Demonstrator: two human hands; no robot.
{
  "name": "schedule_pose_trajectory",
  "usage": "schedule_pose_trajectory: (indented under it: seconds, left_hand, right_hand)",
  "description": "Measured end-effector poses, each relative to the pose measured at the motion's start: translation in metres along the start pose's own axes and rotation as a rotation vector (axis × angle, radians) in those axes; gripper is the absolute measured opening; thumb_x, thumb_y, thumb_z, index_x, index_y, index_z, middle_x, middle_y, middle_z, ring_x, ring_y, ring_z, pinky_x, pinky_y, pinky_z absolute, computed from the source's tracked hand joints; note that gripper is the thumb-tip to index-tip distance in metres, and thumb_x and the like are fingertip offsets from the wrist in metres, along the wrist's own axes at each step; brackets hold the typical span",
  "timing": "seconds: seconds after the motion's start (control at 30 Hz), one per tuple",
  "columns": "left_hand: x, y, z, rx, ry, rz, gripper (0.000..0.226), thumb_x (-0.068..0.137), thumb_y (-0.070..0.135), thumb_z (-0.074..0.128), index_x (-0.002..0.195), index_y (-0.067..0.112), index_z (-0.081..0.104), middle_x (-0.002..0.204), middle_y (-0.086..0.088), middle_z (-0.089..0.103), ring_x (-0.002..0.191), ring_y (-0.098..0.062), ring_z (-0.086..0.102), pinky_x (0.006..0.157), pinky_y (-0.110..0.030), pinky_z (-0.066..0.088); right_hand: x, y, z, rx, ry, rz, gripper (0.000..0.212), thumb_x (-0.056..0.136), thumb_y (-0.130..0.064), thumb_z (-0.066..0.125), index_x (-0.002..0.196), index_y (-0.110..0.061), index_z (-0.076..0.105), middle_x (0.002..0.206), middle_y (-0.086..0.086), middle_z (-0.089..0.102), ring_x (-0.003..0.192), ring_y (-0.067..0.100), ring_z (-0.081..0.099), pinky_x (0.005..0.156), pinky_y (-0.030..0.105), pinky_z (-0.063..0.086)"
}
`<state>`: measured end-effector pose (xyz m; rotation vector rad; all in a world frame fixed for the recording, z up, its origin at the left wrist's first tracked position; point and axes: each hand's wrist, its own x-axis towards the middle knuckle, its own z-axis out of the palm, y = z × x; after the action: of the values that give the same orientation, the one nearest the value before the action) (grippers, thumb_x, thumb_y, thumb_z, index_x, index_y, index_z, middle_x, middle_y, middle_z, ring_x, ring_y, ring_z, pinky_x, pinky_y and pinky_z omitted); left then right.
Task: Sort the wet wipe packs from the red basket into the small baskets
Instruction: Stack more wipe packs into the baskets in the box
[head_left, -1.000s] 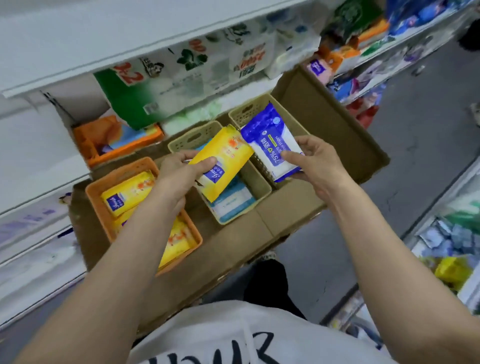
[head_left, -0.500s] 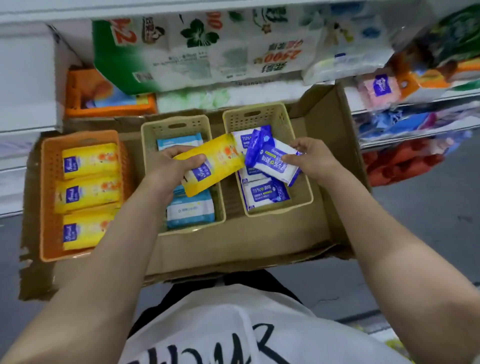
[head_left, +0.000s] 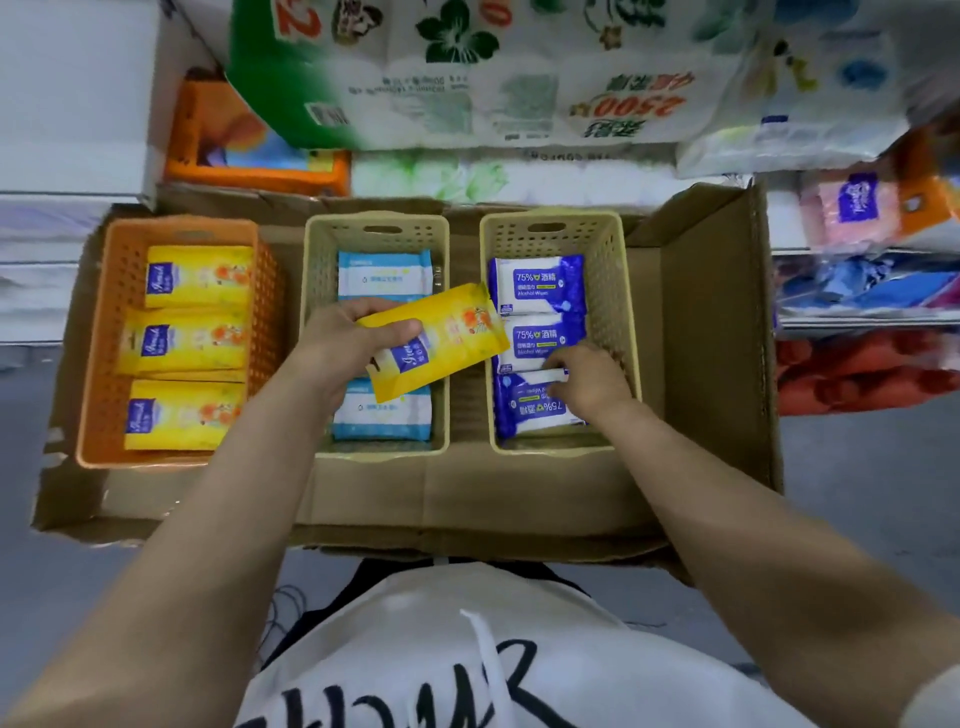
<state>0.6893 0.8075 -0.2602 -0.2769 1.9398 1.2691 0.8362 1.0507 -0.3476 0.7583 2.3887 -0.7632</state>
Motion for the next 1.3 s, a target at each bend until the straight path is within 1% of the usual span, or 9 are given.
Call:
schedule_pose_trajectory:
  seconds: [0.27, 0.4, 0.5, 0.6, 0.73, 0.83, 0.93, 1.1, 1.3]
  left_hand:
    - [0.002, -0.001, -0.001, 0.069, -0.076, -0.071, 0.054, 0.069, 0.033, 0.086, 0.116, 0.022, 0.063, 0.102, -0.001, 0.073, 0.088, -0.016, 0.072, 0.077, -0.036, 0.060]
    - [-0.005, 0.005, -0.015, 0.078, -0.146, -0.042, 0.046, 0.061, 0.031, 0.089, 0.102, 0.024, 0.069, 0.089, 0.002, 0.077, 0.076, -0.012, 0.074, 0.054, -0.022, 0.056]
    - [-0.010, 0.008, -0.027, 0.118, -0.219, -0.024, 0.049, 0.057, 0.028, 0.090, 0.102, 0.025, 0.070, 0.092, 0.002, 0.077, 0.080, -0.014, 0.074, 0.057, -0.024, 0.056]
    - [-0.015, 0.008, -0.041, 0.139, -0.267, 0.026, 0.042, 0.064, 0.021, 0.090, 0.102, 0.021, 0.071, 0.094, -0.002, 0.076, 0.078, -0.013, 0.074, 0.056, -0.021, 0.054]
    - [-0.014, -0.003, -0.087, 0.142, -0.257, 0.094, 0.039, 0.065, 0.019, 0.089, 0.100, 0.022, 0.072, 0.092, -0.001, 0.076, 0.081, -0.014, 0.074, 0.061, -0.024, 0.055]
    - [-0.010, -0.021, -0.144, 0.119, -0.248, 0.117, 0.036, 0.066, 0.022, 0.088, 0.098, 0.024, 0.072, 0.086, 0.004, 0.076, 0.078, -0.011, 0.072, 0.057, -0.020, 0.052]
    - [-0.001, -0.046, -0.212, 0.003, -0.196, 0.117, 0.030, 0.072, 0.026, 0.085, 0.100, 0.025, 0.072, 0.097, 0.000, 0.075, 0.090, -0.016, 0.072, 0.074, -0.033, 0.057]
    - [0.029, -0.088, -0.309, -0.176, 0.227, 0.073, 0.025, 0.086, 0.031, 0.074, 0.107, 0.020, 0.065, 0.108, -0.005, 0.069, 0.097, -0.022, 0.067, 0.077, -0.035, 0.056]
    - [0.045, -0.118, -0.324, -0.162, 0.016, -0.038, 0.025, 0.094, 0.023, 0.063, 0.118, 0.018, 0.060, 0.119, -0.008, 0.066, 0.097, -0.019, 0.066, 0.070, -0.027, 0.051]
  right_hand:
    - [-0.005, -0.008, 0.002, -0.095, 0.139, 0.033, 0.042, 0.087, -0.025, 0.072, 0.123, -0.011, 0.056, 0.131, 0.012, 0.051, 0.121, 0.029, 0.051, 0.095, 0.042, 0.050]
    - [-0.009, -0.040, -0.036, 0.290, 0.458, -0.062, 0.026, 0.092, -0.031, 0.066, 0.114, -0.018, 0.065, 0.115, 0.000, 0.066, 0.109, 0.016, 0.060, 0.088, 0.031, 0.050]
    - [-0.020, -0.090, -0.071, 0.434, 0.147, -0.267, 0.035, 0.086, -0.044, 0.070, 0.118, -0.031, 0.066, 0.117, -0.018, 0.065, 0.108, -0.003, 0.058, 0.090, 0.020, 0.046]
    - [-0.035, -0.141, -0.073, 0.238, -0.225, -0.394, 0.040, 0.079, -0.042, 0.079, 0.116, -0.031, 0.067, 0.112, -0.014, 0.068, 0.104, -0.002, 0.062, 0.088, 0.021, 0.052]
    - [-0.042, -0.192, -0.045, 0.215, -0.219, -0.368, 0.029, 0.080, -0.027, 0.081, 0.107, -0.024, 0.070, 0.099, -0.007, 0.069, 0.095, 0.011, 0.066, 0.089, 0.035, 0.056]
    - [-0.045, -0.239, -0.014, 0.198, -0.263, -0.355, 0.037, 0.079, -0.030, 0.082, 0.113, -0.021, 0.069, 0.103, -0.005, 0.069, 0.095, 0.012, 0.066, 0.089, 0.034, 0.055]
    - [-0.046, -0.295, 0.018, 0.166, -0.160, -0.377, 0.036, 0.076, -0.034, 0.083, 0.109, -0.026, 0.070, 0.101, -0.009, 0.067, 0.093, 0.009, 0.063, 0.081, 0.027, 0.054]
    - [-0.035, -0.369, 0.063, 0.150, -0.102, -0.337, 0.044, 0.075, -0.034, 0.084, 0.116, -0.025, 0.069, 0.103, -0.011, 0.063, 0.099, 0.009, 0.060, 0.078, 0.022, 0.048]
    - [-0.020, -0.392, 0.121, -0.005, -0.255, -0.209, 0.043, 0.082, -0.034, 0.078, 0.122, -0.022, 0.067, 0.122, 0.000, 0.064, 0.108, 0.017, 0.060, 0.086, 0.029, 0.049]
